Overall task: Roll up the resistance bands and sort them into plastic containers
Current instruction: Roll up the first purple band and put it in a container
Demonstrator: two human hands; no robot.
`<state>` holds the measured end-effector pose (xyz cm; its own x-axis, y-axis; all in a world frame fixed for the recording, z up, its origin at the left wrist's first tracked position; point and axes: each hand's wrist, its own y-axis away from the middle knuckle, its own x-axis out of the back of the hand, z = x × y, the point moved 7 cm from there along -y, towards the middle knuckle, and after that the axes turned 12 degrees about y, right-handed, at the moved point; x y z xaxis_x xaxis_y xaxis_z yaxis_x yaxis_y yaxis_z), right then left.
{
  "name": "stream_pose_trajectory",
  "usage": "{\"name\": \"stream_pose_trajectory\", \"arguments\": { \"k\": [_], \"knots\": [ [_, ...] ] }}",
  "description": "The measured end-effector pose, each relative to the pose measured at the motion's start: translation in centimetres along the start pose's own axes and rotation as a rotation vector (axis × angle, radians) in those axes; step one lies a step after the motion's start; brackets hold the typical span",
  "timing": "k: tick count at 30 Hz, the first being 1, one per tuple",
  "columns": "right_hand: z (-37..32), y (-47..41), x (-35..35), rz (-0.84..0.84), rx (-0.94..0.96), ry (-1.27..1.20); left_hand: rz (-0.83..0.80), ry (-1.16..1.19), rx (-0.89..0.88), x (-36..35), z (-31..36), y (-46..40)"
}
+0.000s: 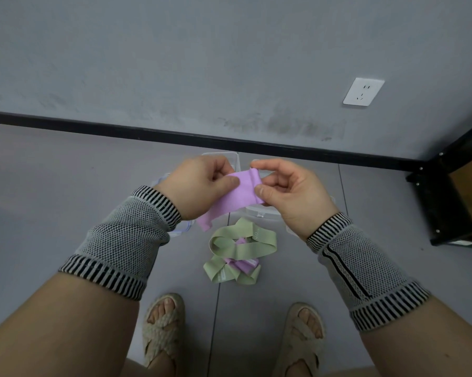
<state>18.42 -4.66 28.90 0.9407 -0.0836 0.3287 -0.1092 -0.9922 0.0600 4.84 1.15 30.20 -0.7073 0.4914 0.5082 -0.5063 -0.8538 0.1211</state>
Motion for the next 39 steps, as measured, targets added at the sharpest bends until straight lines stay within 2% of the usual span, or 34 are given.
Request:
{"name": "stream_pose_trajectory", "arguments": {
  "k": [13, 21, 34, 39],
  "knots": [
    [1.0, -0.4, -0.4, 0.048, -0.1, 0.05, 0.031, 0.095, -0.004, -0.6, 0.4, -0.1],
    [0.8, -0.5, -0.7, 0.043, -0.093, 0.034, 0.107, 0.121, 0.009, -0.7, 0.7, -0.3],
    [0.7, 0.0, -0.6, -0.081, -0.118, -0.121, 0.02, 0.218, 0.015, -0.9, 0.5, -0.1],
    [0.8, -0.1, 0.0, -0.048, -0.119, -0.129, -0.012, 0.222, 0.018, -1.0, -0.4, -0.1]
  ]
}}
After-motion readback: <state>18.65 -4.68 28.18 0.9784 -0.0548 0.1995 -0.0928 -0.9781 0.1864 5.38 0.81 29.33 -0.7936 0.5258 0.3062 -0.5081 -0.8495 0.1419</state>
